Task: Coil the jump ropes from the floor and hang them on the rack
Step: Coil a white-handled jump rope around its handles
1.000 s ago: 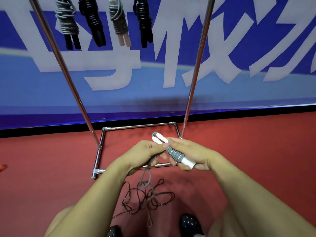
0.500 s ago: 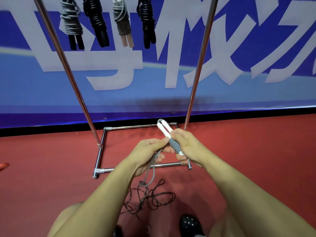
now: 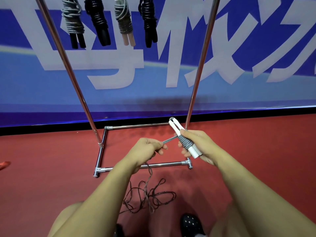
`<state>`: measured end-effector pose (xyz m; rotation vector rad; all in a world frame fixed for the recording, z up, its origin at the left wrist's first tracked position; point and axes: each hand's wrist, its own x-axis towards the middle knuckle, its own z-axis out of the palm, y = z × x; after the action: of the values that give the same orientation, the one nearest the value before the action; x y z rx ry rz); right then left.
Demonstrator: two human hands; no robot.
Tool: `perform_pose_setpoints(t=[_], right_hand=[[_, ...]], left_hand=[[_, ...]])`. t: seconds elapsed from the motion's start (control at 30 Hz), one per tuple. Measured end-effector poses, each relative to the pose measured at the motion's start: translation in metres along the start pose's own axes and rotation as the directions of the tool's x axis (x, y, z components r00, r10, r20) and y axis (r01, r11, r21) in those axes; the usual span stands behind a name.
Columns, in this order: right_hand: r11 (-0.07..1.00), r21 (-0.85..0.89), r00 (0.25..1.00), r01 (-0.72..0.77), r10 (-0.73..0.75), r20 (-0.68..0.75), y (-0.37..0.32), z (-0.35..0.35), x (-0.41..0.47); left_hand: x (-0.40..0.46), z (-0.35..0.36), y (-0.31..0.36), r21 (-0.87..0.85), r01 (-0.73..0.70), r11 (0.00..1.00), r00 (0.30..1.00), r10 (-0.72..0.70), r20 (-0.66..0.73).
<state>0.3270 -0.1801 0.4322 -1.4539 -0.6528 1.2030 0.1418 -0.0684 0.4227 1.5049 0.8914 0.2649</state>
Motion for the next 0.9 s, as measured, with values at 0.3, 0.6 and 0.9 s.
perform_pose_setpoints(t=[0.3, 0.6, 0.9], right_hand=[[0.999, 0.011, 0.993, -0.039, 0.038, 0.109, 0.002, 0.003, 0.003], [0.994, 0.062, 0.992, -0.095, 0.089, 0.092, 0.008, 0.009, 0.014], [0.959, -0.266, 0.995, 0.096, -0.083, 0.062, 0.019, 0.007, 0.014]], left_hand=[[0.001, 0.006, 0.005, 0.119, -0.109, 0.987, 0.982, 0.126, -0.142], [0.000, 0.007, 0.002, 0.189, -0.170, 0.967, 0.974, 0.195, -0.119], [-0.002, 0.016, 0.006, 0.156, -0.065, 0.986, 0.991, 0.082, -0.110]])
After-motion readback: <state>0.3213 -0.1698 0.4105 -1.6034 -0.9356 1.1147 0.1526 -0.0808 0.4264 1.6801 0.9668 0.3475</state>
